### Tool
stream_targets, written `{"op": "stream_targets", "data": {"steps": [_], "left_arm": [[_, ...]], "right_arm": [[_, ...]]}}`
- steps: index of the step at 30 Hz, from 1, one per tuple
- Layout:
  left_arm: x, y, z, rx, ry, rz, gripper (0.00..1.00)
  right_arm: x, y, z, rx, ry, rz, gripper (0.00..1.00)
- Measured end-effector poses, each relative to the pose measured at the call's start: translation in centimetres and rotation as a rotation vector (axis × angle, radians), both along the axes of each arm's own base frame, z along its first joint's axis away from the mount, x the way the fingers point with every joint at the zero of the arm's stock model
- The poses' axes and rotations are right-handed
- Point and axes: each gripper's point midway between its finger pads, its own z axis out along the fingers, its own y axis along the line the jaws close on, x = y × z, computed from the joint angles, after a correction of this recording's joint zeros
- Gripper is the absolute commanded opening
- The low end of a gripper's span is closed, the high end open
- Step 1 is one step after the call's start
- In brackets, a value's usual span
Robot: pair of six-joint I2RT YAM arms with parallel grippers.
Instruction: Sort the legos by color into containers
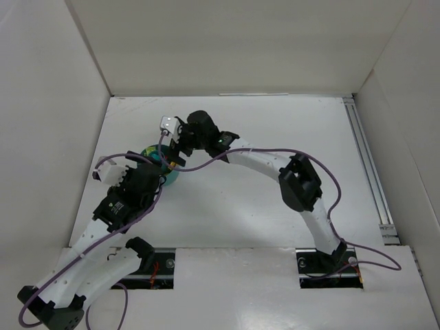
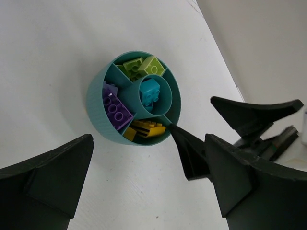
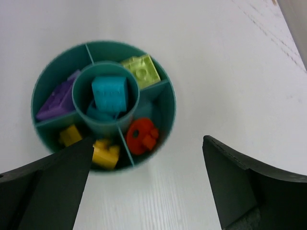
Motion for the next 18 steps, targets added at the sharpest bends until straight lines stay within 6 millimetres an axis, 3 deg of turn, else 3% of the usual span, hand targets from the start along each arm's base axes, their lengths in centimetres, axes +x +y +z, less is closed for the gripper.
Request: {"op": "stream_targets", "data": {"steps": [3,6,10,13,18], "left_arm": [[0.3,-0.5,0.2,0.005,-0.002,-0.031,1.00],[0.8,-1.4,0.5,0.020,-0.011,-0.093,1.00],[1.8,-3.9,0.2,0.061,-0.015,-0.253,1.00],[2.7,-6.2,0.2,0.098,-0.014,-0.390,1.00],[3.9,-9.0,-0.6,0.156,0.011,-0.543,1.00]], "right_arm": [[-0.2,-3.8,1.4,-0.021,-0.004,-0.051,1.00],[0.2,-10.1,3.9,-0.027,-0.038,-0.162,1.00],[0.0,-20.6,6.9,-0.042,-0.126,-0.406,1.00],[-2.4,-27.2,7.8,-0.052,-0.178,-0.559,1.00],[-7.8,-35.5,5.7,-0.052,-0.191,-0.717,1.00]]}}
